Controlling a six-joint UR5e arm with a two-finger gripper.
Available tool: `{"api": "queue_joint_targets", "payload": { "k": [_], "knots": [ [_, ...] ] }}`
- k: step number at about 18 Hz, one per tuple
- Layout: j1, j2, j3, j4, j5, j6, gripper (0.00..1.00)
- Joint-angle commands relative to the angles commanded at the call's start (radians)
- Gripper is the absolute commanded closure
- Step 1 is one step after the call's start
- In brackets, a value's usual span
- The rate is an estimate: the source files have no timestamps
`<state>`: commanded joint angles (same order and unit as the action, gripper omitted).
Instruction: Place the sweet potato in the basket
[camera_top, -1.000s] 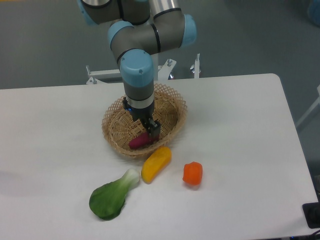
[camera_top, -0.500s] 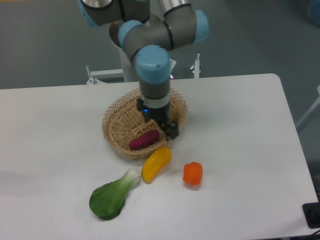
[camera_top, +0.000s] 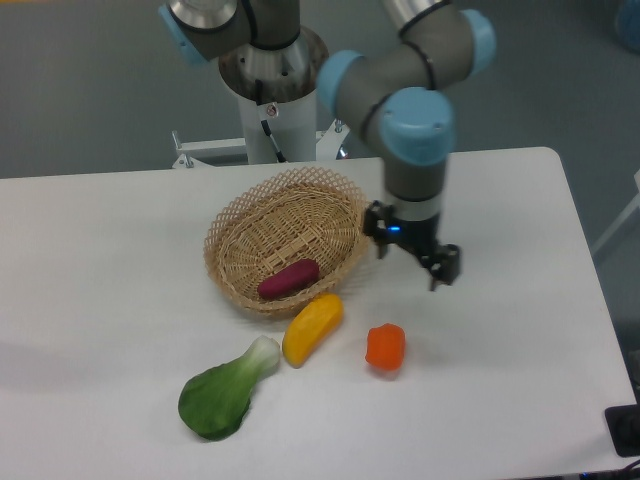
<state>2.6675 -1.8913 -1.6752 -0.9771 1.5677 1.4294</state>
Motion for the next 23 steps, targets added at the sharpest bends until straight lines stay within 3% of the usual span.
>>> {"api": "queue_joint_targets", "payload": {
  "k": [4,10,13,23],
  "knots": [
    [0.052,-0.043,0.058,-0.002,-0.003,0.012,0.0],
    [0.135,-0.089,0.101,0.0,-0.006,0.141,0.0],
    [0.15,-0.115,0.126,0.0,-0.006,0.164,0.0],
    [0.15,-0.118,0.121,0.0,-0.005,0.163,0.0]
  ]
}}
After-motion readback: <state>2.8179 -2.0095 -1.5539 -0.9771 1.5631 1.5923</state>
